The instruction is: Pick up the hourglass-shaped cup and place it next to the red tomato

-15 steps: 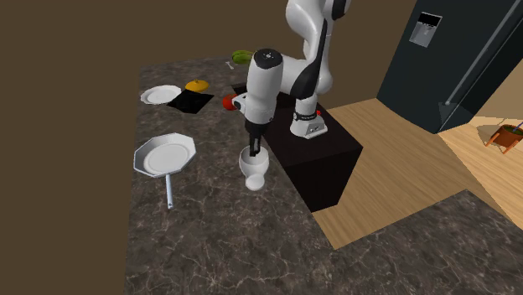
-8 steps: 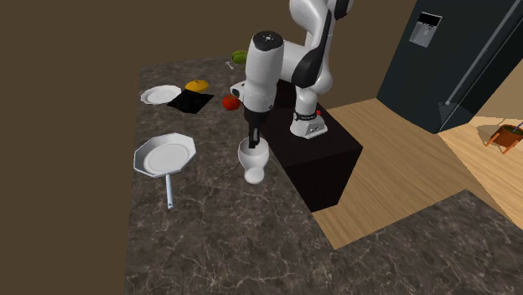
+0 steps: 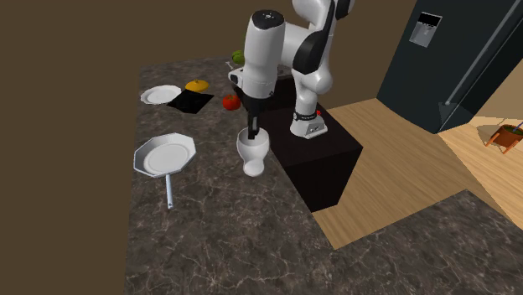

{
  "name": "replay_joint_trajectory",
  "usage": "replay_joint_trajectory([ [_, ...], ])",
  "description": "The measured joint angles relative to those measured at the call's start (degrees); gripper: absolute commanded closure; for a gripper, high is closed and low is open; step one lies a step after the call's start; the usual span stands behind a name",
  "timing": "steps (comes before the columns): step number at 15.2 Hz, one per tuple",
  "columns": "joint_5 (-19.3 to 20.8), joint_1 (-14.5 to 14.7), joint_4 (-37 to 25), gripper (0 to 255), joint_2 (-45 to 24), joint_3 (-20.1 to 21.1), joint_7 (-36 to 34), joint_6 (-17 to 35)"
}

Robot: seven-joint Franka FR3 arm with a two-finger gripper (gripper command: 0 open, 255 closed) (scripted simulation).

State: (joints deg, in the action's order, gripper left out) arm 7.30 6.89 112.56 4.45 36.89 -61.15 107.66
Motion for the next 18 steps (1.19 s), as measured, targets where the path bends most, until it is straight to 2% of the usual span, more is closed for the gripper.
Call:
replay_joint_trajectory([
  [18, -0.95, -0.37, -12.37, 255, 1.18, -0.6, 2.73, -13.08],
])
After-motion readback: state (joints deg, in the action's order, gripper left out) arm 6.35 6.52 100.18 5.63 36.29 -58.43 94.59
